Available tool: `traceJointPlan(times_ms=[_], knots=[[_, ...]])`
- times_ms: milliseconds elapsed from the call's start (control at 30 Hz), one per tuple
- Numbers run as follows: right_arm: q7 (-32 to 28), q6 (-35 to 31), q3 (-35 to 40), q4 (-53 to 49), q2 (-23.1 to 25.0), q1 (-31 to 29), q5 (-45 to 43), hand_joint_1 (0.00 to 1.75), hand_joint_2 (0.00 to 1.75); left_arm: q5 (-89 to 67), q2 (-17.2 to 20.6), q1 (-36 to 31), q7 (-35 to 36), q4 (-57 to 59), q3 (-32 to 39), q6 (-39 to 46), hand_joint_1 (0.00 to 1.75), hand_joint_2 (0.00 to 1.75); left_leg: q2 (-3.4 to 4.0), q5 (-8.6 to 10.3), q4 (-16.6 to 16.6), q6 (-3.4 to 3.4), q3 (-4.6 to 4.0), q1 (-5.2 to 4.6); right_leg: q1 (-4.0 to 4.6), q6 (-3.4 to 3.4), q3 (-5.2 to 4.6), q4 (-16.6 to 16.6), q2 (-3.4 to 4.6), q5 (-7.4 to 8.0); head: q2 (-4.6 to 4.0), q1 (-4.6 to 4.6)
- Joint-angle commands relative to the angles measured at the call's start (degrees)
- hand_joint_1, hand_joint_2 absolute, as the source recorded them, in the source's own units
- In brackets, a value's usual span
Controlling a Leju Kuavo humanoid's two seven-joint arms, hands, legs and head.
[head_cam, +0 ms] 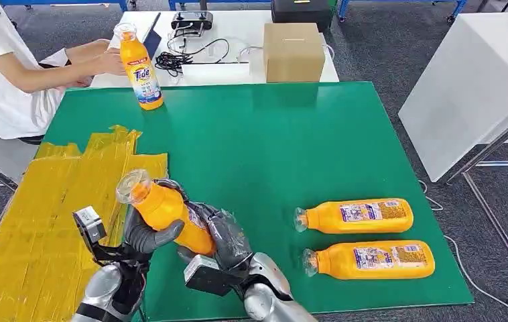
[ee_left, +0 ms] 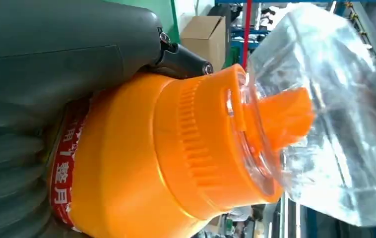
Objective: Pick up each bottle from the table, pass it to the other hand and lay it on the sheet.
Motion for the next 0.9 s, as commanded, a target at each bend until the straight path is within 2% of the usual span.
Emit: traceJointPlan(times_ms=[33,67,100,167,267,333,367,433,467,500,533,633,800,900], knots=[[-2.62,-0.90,-2.98,-11.63,-4.93,5.56,-2.76,0.00,1.75,-2.69,0.27,-2.67,0.38,1.14,4.00,4.60,1.75,1.75,-0.11,0.01,-0.03,-0.04,0.02,0.03,0.03,-0.01,0.08,-0.05,-0.13,-0.02,0.00,0.00],[-2.62,-0.77,-4.52,-14.03,-5.63,6.56,-3.64,0.00,1.75,-3.16,0.34,-2.25,0.19,0.52,4.30,5.17,1.75,1.75,-0.14,-0.07,-0.02,-0.12,0.20,0.13,0.13,-0.04,0.33,-0.13,-0.19,-0.08,0.00,-0.02],[-2.34,0.69,-5.91,-16.84,-6.75,7.56,-4.21,0.00,1.75,-3.06,0.42,-1.53,0.26,-0.41,4.72,5.14,1.75,1.75,-0.13,-0.02,-0.01,-0.06,0.05,0.07,0.07,-0.02,0.15,-0.09,-0.16,-0.04,0.00,0.00],[-2.20,-0.46,-10.37,-20.63,-7.05,9.71,-4.43,0.00,1.75,-4.58,0.36,-0.78,0.06,-1.30,5.45,6.42,1.75,1.75,-0.10,-0.05,-0.01,-0.07,0.10,0.07,0.07,-0.02,0.20,-0.09,-0.12,-0.05,0.00,0.02],[-2.88,-2.45,-20.04,-28.44,-7.33,13.79,-7.59,0.00,1.75,-5.06,0.33,0.92,0.05,-2.89,7.09,7.25,1.75,1.75,0.02,-0.06,-0.01,-0.10,0.08,0.07,0.07,-0.04,0.11,-0.07,-0.03,-0.03,0.00,-0.09],[-2.29,-2.07,-26.48,-31.35,-6.72,15.42,-10.25,0.00,1.75,-6.92,0.23,1.72,-0.50,-3.94,7.80,8.77,1.75,1.75,-0.27,-0.09,0.01,-0.12,0.18,0.11,0.12,-0.02,0.32,-0.14,-0.38,-0.14,0.00,0.00],[-2.25,-1.47,-28.48,-31.66,-6.45,15.68,-11.24,0.00,1.75,-7.82,0.13,1.78,-0.55,-4.24,7.84,9.41,1.75,1.75,-0.44,-0.03,0.03,-0.04,-0.04,0.03,0.03,0.02,0.10,-0.06,-0.43,-0.09,0.00,0.02],[-3.16,-1.20,-31.88,-32.31,-4.95,16.50,-10.85,0.00,1.75,-16.62,0.40,1.33,-1.81,-4.59,6.97,16.39,1.75,1.75,-0.19,-0.06,0.02,-0.04,-0.01,0.02,0.02,0.02,0.08,-0.07,-0.25,-0.06,0.00,-0.02],[-3.27,-1.37,-32.51,-32.71,-4.57,16.83,-10.98,0.00,1.75,-24.73,0.33,0.63,-2.44,-4.19,6.62,23.51,1.75,1.75,-0.15,-0.04,0.02,-0.04,-0.06,0.02,0.02,0.00,0.03,-0.05,-0.24,-0.05,0.00,0.00],[-3.33,-1.34,-32.60,-32.97,-4.45,17.00,-11.04,0.00,1.75,-25.20,0.03,-0.07,-2.05,-4.07,6.27,23.89,1.75,1.75,-0.22,-0.06,0.03,-0.08,0.00,0.06,0.06,-0.01,0.13,-0.07,-0.33,-0.08,0.00,0.00],[-3.34,-1.55,-32.79,-33.17,-4.21,17.08,-11.07,0.00,1.75,-33.74,0.57,-1.02,-1.23,-3.04,5.57,29.98,1.75,1.75,-0.28,-0.01,0.02,-0.06,-0.08,0.00,0.00,-0.01,0.04,-0.03,-0.38,-0.07,0.00,0.00],[-3.49,-1.93,-32.78,-33.28,-4.23,16.61,-11.53,0.00,1.75,-49.52,2.96,-4.26,1.63,1.18,4.13,38.25,1.75,1.75,-0.32,-0.01,0.02,-0.11,-0.01,0.01,0.02,-0.05,0.12,-0.04,-0.41,-0.08,0.00,-0.02],[-3.77,-1.26,-30.95,-31.34,-5.04,13.68,-12.47,0.00,1.75,-81.10,8.47,-12.75,13.26,17.00,-0.57,44.81,1.75,1.75,-0.23,0.05,-0.08,-0.11,0.10,0.00,0.01,-0.06,0.14,-0.11,-0.33,0.00,0.00,0.00],[-3.78,-1.34,-30.35,-30.68,-5.19,13.09,-12.46,0.00,1.75,-84.20,9.02,-13.91,13.66,19.69,-1.39,46.11,1.75,1.75,-0.11,0.05,-0.08,-0.13,0.12,0.04,0.02,-0.06,0.15,-0.10,-0.21,0.02,0.00,-0.04]])
